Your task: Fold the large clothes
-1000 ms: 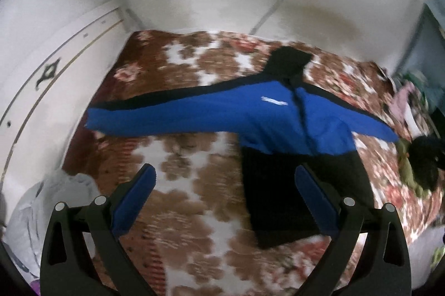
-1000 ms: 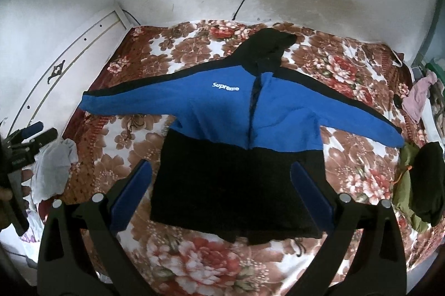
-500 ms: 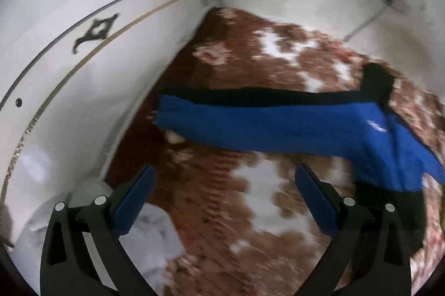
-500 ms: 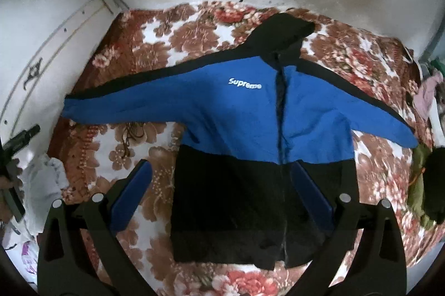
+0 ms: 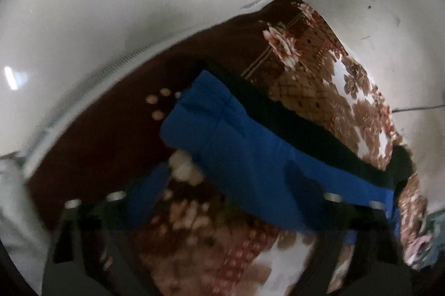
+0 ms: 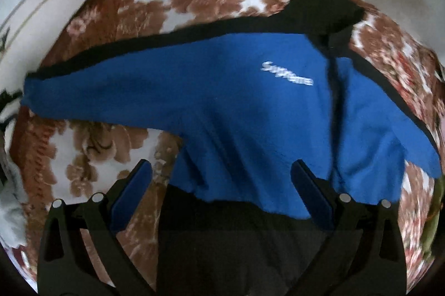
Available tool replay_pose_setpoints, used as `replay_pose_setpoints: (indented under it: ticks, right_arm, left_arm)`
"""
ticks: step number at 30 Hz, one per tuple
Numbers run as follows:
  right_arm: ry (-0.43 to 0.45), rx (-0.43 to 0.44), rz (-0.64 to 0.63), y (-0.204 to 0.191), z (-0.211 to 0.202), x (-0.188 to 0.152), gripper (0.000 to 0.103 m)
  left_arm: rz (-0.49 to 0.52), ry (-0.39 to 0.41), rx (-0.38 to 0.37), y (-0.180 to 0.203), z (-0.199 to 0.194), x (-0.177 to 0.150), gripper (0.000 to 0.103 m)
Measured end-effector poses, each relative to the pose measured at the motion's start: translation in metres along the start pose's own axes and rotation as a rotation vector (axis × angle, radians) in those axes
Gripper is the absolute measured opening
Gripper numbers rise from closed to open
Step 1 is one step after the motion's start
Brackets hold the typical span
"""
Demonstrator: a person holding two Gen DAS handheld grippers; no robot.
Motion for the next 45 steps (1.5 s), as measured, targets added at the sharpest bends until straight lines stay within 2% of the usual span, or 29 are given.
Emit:
replay_pose_setpoints:
  ticks: [2, 4, 6, 10, 12, 13, 15, 18, 21, 28, 31, 32, 35, 37, 40, 42, 45]
  right_arm:
    - [-0.009, 0.011, -0.016, -0.01, 0.018, 0.001, 0.098]
    - [-0.02, 0.028, -0.017, -0.016, 0.037, 0.003, 0.098]
    - [-0.023, 0.05, -0.018, -0.02, 0.053, 0.003, 0.098]
    - [-0.015, 0.076, -0.044, -0.029, 0.074, 0.003, 0.098]
    - [-0.012, 0.081, -0.051, -0.032, 0.083, 0.004, 0.098]
    - [-0.01, 0.087, -0.053, -0.033, 0.086, 0.004, 0.098]
    - [0.001, 0.091, -0.066, -0.037, 0.093, 0.003, 0.098]
    - [0.013, 0.073, -0.097, -0.045, 0.104, 0.001, 0.098]
    - [-0.005, 0.098, -0.037, -0.044, 0.114, -0.003, 0.098]
    - [0.084, 0.054, -0.107, -0.055, 0.125, -0.02, 0.1]
    - [0.131, 0.028, -0.114, -0.058, 0.127, -0.026, 0.1]
    - [0.148, 0.017, -0.115, -0.06, 0.127, -0.028, 0.1]
    - [0.177, 0.005, -0.107, -0.06, 0.126, -0.03, 0.1]
    - [0.188, 0.0, -0.108, -0.061, 0.125, -0.031, 0.1]
    - [0.205, -0.04, -0.142, -0.067, 0.123, -0.031, 0.099]
    - [0.215, -0.053, -0.15, -0.07, 0.122, -0.032, 0.099]
    - [0.22, -0.036, -0.147, -0.068, 0.121, -0.032, 0.099]
  left_arm:
    - [-0.016, -0.018, 0.02, -0.007, 0.016, 0.0, 0.062]
    - [-0.018, -0.059, 0.039, -0.011, 0.031, -0.004, 0.048]
    - [-0.031, -0.069, 0.03, -0.013, 0.04, -0.008, 0.04]
    - [-0.04, -0.061, 0.061, -0.018, 0.049, -0.007, 0.042]
    - [-0.054, -0.046, 0.054, -0.019, 0.051, -0.005, 0.038]
    - [-0.042, -0.036, 0.047, -0.017, 0.052, -0.005, 0.024]
    - [-0.029, -0.033, 0.013, -0.012, 0.051, -0.002, 0.01]
    - [-0.055, 0.013, -0.05, 0.002, 0.039, 0.007, 0.008]
    - [-0.054, 0.068, -0.134, 0.027, 0.019, 0.013, 0.006]
    - [0.099, 0.141, -0.351, 0.139, -0.008, 0.02, 0.006]
    - [0.184, 0.174, -0.463, 0.21, -0.009, 0.021, 0.006]
    - [0.212, 0.173, -0.516, 0.245, -0.007, 0.019, 0.006]
    - [0.298, 0.165, -0.598, 0.32, -0.002, 0.006, 0.006]
    - [0.376, 0.137, -0.635, 0.38, 0.002, -0.017, 0.006]
    - [0.387, 0.064, -0.742, 0.449, 0.017, -0.053, 0.006]
    - [0.45, 0.023, -0.787, 0.507, 0.03, -0.1, 0.006]
    - [0.579, -0.032, -0.789, 0.579, 0.054, -0.179, 0.006]
Point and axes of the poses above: each gripper's, at about its wrist camera, not at the fingertips, and z roughly the way its jaws point, y to its right, x to its top, the point moved 2 cm from there along z, roughly the way its jaws point, and after that the axes turned 12 degrees about -x, right-handed, at the moved point
